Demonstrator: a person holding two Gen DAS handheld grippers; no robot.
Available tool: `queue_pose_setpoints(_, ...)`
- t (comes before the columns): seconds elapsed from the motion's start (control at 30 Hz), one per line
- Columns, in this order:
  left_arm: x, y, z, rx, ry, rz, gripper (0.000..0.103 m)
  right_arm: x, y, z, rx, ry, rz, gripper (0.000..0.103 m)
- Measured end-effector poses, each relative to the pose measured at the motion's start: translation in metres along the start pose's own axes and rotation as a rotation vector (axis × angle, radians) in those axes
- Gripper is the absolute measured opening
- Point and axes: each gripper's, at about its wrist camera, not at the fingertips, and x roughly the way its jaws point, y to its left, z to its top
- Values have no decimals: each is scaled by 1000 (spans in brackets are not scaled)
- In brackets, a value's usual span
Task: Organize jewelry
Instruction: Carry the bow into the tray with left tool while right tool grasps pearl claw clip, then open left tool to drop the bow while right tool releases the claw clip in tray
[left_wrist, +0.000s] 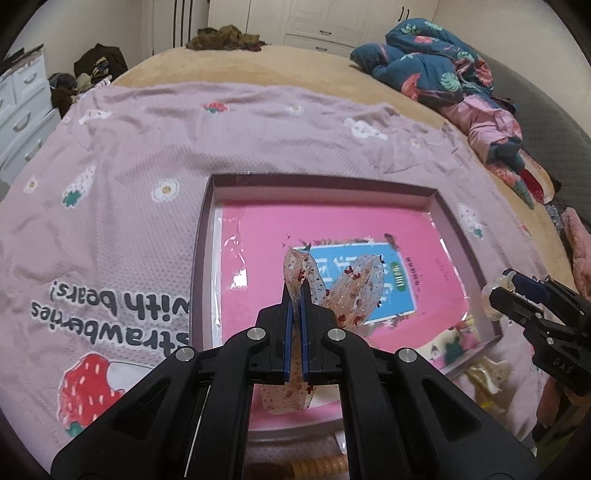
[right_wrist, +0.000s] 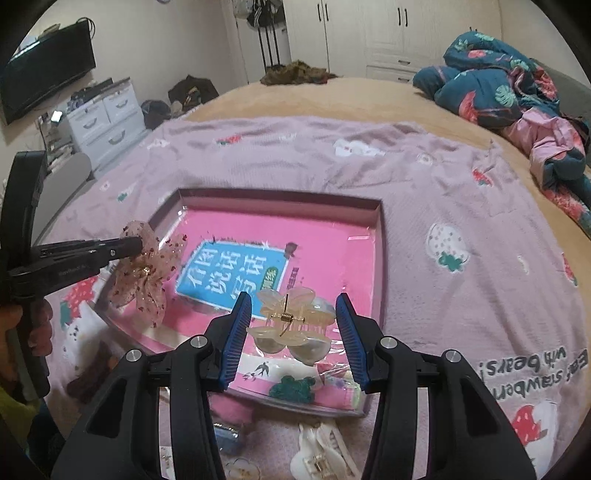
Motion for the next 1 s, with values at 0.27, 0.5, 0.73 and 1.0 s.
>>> queue_pose_setpoints(0.27,11,10,-5,-14,22,6,2,32,-3,-8,13,70,-15,46)
queue_pose_setpoints(0.5,11,12,-10,-14,28,5,19,42,-8,-15,43,98,-21,47)
queue_pose_setpoints(0.73,-4,12,-10,-12,13,7,29,29,-11,-18,60,63,-30,63)
queue_pose_setpoints(1.0,-48,7,-1,-23,-54,4,63,-19,-18,-10,85,-21,-46,82)
